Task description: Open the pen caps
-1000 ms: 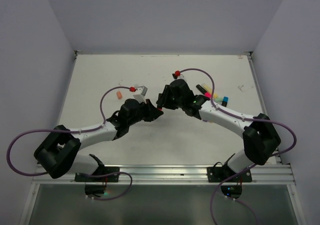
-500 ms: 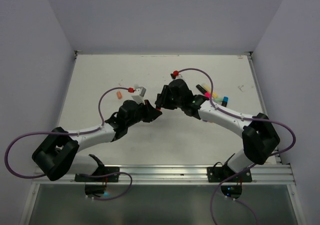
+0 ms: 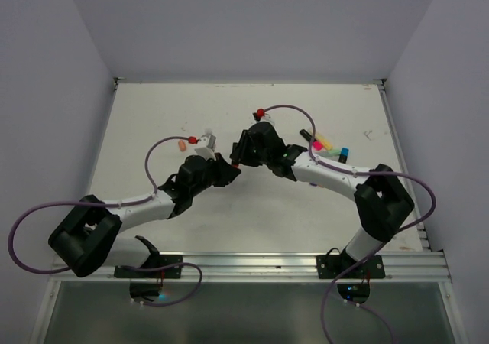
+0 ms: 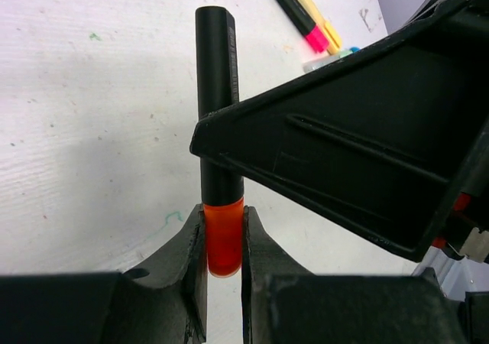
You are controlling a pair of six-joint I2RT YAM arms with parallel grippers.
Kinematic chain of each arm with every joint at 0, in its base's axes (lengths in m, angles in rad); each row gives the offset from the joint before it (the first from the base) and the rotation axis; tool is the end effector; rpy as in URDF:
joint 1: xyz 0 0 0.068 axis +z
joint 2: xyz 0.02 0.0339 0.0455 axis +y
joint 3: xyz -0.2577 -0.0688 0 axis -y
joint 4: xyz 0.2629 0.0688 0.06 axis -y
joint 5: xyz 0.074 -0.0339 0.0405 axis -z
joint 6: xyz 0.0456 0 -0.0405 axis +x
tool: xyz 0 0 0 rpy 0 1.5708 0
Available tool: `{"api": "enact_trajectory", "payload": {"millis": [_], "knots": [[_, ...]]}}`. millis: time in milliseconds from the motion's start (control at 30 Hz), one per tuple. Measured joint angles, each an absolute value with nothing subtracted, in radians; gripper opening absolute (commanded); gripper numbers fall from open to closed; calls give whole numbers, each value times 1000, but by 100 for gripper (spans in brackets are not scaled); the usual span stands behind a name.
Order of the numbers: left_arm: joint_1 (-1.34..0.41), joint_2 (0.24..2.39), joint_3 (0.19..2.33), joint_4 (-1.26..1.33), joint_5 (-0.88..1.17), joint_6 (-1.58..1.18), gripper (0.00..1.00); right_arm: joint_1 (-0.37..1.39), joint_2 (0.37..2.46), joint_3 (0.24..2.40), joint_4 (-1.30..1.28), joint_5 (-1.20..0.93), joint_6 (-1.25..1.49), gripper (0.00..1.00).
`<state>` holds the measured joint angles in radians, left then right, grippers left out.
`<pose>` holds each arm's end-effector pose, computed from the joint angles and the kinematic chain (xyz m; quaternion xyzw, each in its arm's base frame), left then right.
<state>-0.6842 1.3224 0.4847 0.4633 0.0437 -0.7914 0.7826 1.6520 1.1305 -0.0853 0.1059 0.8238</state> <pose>0.2223 -0.1838 0.1644 -0.0320 0.8256 -0.3921 0.4045 0.2848 0.2764 0.2233 0.0428 0.8841 0.3005 0.3552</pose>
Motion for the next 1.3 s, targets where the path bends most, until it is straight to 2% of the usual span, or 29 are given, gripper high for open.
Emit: {"api": "enact_trajectory", "payload": {"millis": [167,400,500,600,733,933,1300], "knots": [[-670,1290,448,490,19,-794,0,768,1713,1169,-12,99,827,0],[-716,1195,414,476,107,-792,0,541,1813,1317,112,189,825,0],[-716,1182,420,399,41,-794,0,511,1854,1421,75,189,795,0],[-704,1194,486,216,-91,-798,0,529,1940,1560,22,157,744,0],[-601,1253,641,19,-227,-789,0,559,2035,1633,-66,109,673,0],[-338,1360,788,-99,-329,-745,0,593,2158,1651,-182,56,587,0],[-234,1593,870,-261,-436,-744,0,623,2335,1874,-266,20,484,0]]}}
